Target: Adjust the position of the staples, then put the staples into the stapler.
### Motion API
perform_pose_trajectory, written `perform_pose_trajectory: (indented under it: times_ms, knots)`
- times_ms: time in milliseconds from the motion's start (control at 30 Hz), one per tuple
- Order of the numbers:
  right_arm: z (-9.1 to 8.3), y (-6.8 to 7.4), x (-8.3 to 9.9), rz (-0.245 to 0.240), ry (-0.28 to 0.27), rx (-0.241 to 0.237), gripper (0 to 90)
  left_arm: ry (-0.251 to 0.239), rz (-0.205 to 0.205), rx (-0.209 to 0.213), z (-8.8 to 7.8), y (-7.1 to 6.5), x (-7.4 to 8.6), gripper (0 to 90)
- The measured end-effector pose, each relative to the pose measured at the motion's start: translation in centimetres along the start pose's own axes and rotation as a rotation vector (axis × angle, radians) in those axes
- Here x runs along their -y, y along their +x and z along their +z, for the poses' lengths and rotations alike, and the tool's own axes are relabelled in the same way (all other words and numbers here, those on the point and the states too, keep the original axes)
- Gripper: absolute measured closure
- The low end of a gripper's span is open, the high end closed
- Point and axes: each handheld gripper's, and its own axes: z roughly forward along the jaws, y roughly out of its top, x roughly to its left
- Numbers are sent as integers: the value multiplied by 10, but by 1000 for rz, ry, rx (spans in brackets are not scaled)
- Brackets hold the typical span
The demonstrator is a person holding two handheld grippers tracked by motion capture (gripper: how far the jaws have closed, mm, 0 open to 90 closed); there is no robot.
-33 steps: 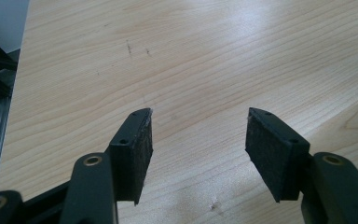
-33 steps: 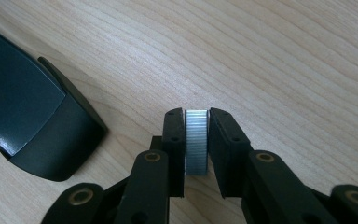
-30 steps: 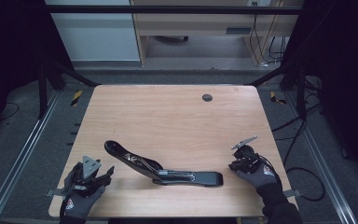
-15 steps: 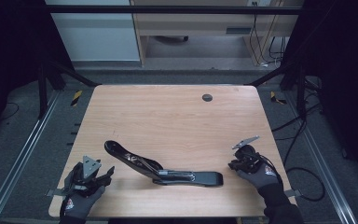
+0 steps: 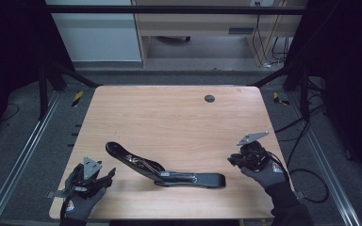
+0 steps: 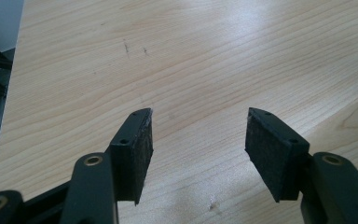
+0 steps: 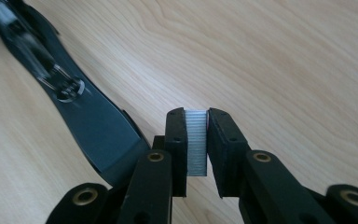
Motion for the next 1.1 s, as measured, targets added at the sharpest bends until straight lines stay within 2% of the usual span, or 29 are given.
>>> perform_pose_trajectory:
  times_ms: [100,300,500,700,767,867,933,1100]
  knots:
    - [-3,3,-5,-34,-18,-14,786,3,3,1,0,-1,0,410]
    - [-5,8,-14,-61,-26,-21,786,3,4,3,1,-1,0,411]
    - [-9,15,-21,-112,-59,-56,786,1,3,-4,1,-1,0,431]
    - [-5,24,-33,-160,-63,-81,786,-13,-1,-24,-2,-1,-1,486]
    - [-1,28,-36,-175,-66,-88,786,-19,11,-34,-2,-2,-2,493]
    - [2,33,-42,-203,-63,-106,786,-26,15,-27,-2,-3,-3,511]
    - [2,35,-47,-219,-74,-120,786,-21,11,-24,-2,-3,-3,540]
    - [1,42,-59,-264,-83,-150,786,-12,-8,-19,-2,-1,-1,549]
